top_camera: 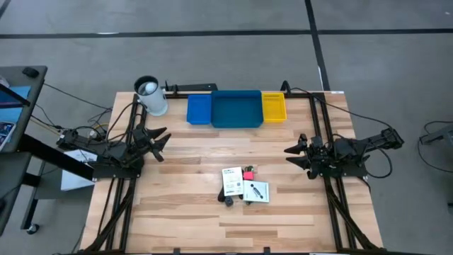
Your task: Pick and place items into bin
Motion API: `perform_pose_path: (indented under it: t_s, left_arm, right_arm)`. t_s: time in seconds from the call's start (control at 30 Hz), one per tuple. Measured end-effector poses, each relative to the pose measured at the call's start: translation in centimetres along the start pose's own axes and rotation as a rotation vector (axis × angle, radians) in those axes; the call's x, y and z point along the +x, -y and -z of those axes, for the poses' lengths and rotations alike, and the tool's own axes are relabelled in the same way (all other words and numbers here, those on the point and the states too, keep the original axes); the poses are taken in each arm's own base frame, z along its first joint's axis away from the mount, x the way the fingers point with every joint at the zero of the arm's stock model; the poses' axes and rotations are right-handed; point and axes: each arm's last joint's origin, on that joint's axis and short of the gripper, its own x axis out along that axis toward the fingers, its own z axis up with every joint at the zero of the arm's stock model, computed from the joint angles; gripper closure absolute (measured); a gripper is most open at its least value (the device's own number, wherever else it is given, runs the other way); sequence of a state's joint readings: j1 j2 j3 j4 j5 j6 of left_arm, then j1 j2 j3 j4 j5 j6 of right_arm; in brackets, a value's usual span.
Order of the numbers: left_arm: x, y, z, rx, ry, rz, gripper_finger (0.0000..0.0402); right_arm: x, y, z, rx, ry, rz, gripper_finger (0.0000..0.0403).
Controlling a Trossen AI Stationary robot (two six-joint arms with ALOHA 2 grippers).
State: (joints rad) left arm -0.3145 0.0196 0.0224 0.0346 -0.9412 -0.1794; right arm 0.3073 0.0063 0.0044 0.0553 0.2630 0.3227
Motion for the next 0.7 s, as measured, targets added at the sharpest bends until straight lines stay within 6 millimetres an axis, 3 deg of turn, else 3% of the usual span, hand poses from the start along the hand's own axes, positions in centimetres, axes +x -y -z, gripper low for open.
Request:
perform_pose_path:
  t_s: [0.3,0.53,0.7]
  left_arm:
    - [0.0,0.0,0.0,0.0,0.0,0.001,0.0231]
    - [0.0,0.0,0.0,0.0,0.0,0.0,0.0231]
    - [0.0,0.0,0.0,0.0,0.0,0.001,0.0231]
  right_arm:
    - [0.0,0.0,-0.1,0.01,0.013,-0.004,0.0228]
    - [0.0,-0.2,-0.7,0.174,0.075,-0.02,0.0228]
    - [-0.1,0.3,-1.8,0.2,0.23,0.137,0.0228]
